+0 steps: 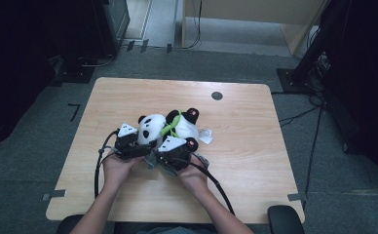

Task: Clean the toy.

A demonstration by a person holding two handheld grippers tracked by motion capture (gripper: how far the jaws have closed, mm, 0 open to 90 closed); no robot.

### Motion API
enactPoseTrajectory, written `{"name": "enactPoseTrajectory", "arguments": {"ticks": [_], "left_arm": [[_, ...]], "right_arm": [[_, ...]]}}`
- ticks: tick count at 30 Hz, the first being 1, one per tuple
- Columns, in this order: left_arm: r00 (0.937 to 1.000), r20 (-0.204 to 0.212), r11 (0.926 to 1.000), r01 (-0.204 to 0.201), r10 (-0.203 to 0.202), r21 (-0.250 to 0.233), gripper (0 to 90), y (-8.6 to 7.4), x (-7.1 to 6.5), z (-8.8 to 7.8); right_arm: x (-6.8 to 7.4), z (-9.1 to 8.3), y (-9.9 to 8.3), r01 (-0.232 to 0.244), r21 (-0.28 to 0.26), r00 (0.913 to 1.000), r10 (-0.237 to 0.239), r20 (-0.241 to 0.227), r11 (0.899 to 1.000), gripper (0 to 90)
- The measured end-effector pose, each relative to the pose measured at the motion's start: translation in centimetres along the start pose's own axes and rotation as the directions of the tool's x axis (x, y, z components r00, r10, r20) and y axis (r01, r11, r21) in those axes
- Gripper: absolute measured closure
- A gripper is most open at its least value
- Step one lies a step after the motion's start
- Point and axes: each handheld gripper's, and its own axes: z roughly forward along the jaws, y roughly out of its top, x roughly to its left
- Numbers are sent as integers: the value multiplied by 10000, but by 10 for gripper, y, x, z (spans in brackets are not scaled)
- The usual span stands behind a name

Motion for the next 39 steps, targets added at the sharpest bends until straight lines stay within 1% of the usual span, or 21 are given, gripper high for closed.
{"name": "enactPoseTrajectory", "arguments": {"ticks": [3, 4, 5, 7, 9, 12, 13, 14, 17, 19, 21, 23, 24, 25, 27, 28, 29, 30, 33, 34, 39], "left_arm": [[10000, 2, 10000, -43, 43, 39, 299, 0, 0, 0], [10000, 4, 10000, -44, 44, 32, 299, 0, 0, -1], [10000, 6, 10000, -30, 30, 25, 299, 0, -1, -1], [10000, 20, 10000, -29, 29, 32, 299, 0, 0, -1], [10000, 58, 10000, 3, -4, 24, 300, 0, 1, -1], [10000, 88, 10000, 21, -21, 10, 300, 0, 2, -1], [9999, 124, 10000, -14, 14, 2, 301, -1, 2, -1], [9999, 124, 10000, -14, 14, 2, 300, -1, 2, -1], [9999, 149, 10000, -44, 44, -11, 301, -1, 3, -1], [9998, 132, 9999, -123, 123, 9, 301, -1, 2, -1], [9997, 119, 9997, -224, 224, 10, 302, -2, 3, -1], [9996, 142, 9997, -223, 224, -10, 307, -2, 3, -1], [9996, 151, 9997, -231, 231, -14, 307, -2, 3, -1], [9996, 159, 9997, -238, 238, -16, 311, -2, 3, -1], [9994, 152, 9995, -306, 306, -7, 314, -2, 3, -1], [9994, 151, 9995, -319, 319, -7, 315, -2, 3, -1], [9993, 153, 9994, -343, 343, -7, 319, -2, 3, -1], [9993, 153, 9994, -343, 343, -7, 320, -2, 3, -1], [9993, 157, 9994, -351, 352, -30, 320, -3, 3, -1], [9992, 160, 9994, -358, 358, -36, 321, -3, 3, -1], [9991, 184, 9993, -369, 370, -60, 321, -3, 3, -1]], "right_arm": [[-5, -7, -9, -117, -67, 9997, 118, 228, 9999, 769], [-9, -14, -18, -188, -287, 9997, 193, 166, 9994, 769], [-9, -14, -18, -188, -287, 9997, 193, 166, 9994, 769], [-8, -21, -27, 91, -319, 9993, -79, 377, 9994, 770], [-8, -28, -35, 188, -350, 9989, -173, 429, 9992, 771], [-13, -39, -43, 1, -304, 9986, 15, 522, 9995, 771], [-20, -48, -47, -283, -338, 9980, 302, 548, 9990, 770], [-20, -48, -47, -283, -338, 9980, 302, 548, 9990, 770], [-32, -60, -53, -639, -341, 9975, 648, 266, 9974, 769], [-37, -66, -56, -617, -134, 9980, 619, 101, 9980, 764], [-41, -71, -59, -483, -13, 9988, 483, 102, 9988, 765], [-51, -80, -64, -475, 220, 9988, 472, 135, 9986, 766], [-51, -80, -64, -475, 220, 9988, 472, 135, 9986, 766], [-59, -85, -67, -554, 357, 9983, 547, 207, 9978, 765], [-63, -88, -68, -593, 422, 9980, 584, 235, 9973, 765], [-67, -90, -69, -678, 466, 9972, 662, 339, 9966, 765], [-75, -94, -70, -767, 503, 9960, 742, 508, 9958, 764], [-75, -94, -70, -767, 503, 9960, 742, 508, 9958, 764], [-87, -98, -72, -1137, 326, 9909, 1109, 768, 9930, 764], [-95, -97, -71, -1361, 267, 9879, 1336, 790, 9903, 764], [-106, -92, -63, -1270, 37, 9878, 1261, 916, 9919, 763]]}}
